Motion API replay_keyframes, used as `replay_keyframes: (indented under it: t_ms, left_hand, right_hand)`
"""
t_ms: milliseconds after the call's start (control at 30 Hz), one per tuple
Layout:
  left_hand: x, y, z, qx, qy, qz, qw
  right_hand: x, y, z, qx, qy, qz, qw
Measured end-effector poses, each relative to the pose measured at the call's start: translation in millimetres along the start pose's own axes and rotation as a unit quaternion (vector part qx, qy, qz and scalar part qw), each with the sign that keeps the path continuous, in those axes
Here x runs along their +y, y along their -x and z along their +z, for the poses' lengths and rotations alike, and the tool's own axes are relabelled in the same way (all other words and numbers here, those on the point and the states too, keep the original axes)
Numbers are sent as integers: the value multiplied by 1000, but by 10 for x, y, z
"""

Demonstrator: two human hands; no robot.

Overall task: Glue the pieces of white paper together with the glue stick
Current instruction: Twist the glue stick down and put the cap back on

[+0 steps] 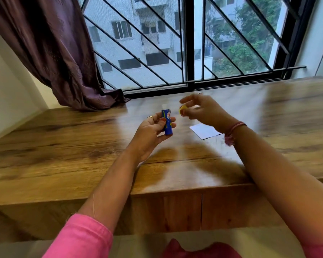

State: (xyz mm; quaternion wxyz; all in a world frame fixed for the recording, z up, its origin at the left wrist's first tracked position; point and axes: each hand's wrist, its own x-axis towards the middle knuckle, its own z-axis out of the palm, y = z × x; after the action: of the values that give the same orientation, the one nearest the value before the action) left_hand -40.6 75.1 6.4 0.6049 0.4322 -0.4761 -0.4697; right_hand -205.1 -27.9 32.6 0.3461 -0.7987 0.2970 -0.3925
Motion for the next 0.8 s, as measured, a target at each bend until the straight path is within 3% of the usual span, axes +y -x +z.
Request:
replay_keyframes:
  t_ms: [100, 333, 700, 800]
  left_hand:
    - [17, 35, 26, -47, 13, -11, 999]
    - [25, 78, 28, -105, 17, -6, 994]
    - [22, 94, 17, -131, 12, -8, 991]
    - [24, 103, 12, -140, 31, -7, 990]
  right_hand:
    - [-67, 99, -85, -20, -182, 6, 983]
    - [-163, 219, -44, 6, -209, -73, 975]
    - [-212, 354, -14, -35, -105, -110, 988]
    - [-184, 439, -5, -43, -1, -137, 990]
